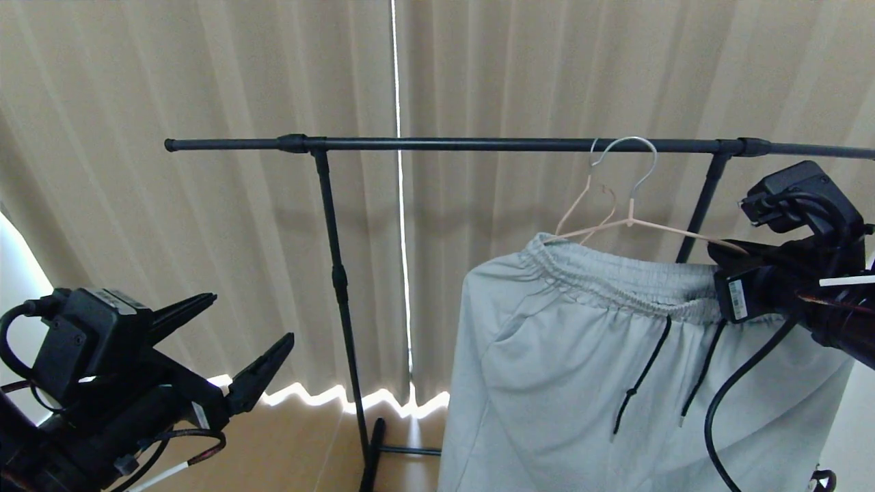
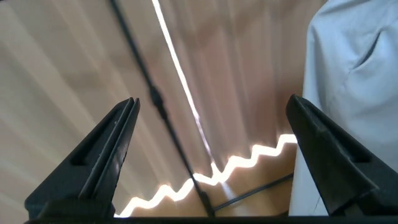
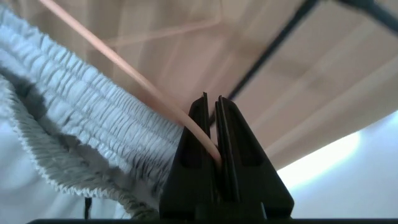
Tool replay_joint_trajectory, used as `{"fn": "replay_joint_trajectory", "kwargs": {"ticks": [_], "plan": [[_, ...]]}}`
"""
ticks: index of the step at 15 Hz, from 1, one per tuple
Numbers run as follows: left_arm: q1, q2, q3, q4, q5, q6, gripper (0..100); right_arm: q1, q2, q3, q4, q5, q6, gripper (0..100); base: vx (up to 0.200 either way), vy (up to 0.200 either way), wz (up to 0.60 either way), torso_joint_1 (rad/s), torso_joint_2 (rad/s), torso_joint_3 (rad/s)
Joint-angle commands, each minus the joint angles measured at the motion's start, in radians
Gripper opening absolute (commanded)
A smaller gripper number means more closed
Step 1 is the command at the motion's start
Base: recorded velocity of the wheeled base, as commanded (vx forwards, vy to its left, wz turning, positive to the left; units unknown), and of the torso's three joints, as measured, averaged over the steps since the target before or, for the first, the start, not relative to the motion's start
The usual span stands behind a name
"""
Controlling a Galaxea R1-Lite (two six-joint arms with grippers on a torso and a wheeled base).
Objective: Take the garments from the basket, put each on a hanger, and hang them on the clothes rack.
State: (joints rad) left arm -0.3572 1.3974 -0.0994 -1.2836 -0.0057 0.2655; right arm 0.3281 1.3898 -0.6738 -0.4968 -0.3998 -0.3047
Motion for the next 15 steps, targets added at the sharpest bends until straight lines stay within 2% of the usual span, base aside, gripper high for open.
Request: {"fn": "replay_joint_trajectory", "kwargs": {"ticks": [1, 13, 15], "plan": [[0.000, -0.002, 0.000, 0.000, 0.001, 0.000, 100, 0.000, -0.005, 0.000, 0.001, -0.001, -0.001, 0, 0.000, 0.200, 0.00, -0.007, 0.00, 0.002], [0.000, -0.009, -0.005, 0.000, 0.003, -0.008, 100, -0.001, 0.011, -0.015, 0.001, -0.001, 0.036, 0, 0.000, 0.000, 0.00, 0.000, 0.00, 0.000], [0.001, -0.012, -0.003, 0.000, 0.003, -0.009, 100, -0.003, 0.011, -0.016, 0.003, -0.001, 0.036, 0, 0.200, 0.000, 0.00, 0.000, 0.00, 0.002]]}}
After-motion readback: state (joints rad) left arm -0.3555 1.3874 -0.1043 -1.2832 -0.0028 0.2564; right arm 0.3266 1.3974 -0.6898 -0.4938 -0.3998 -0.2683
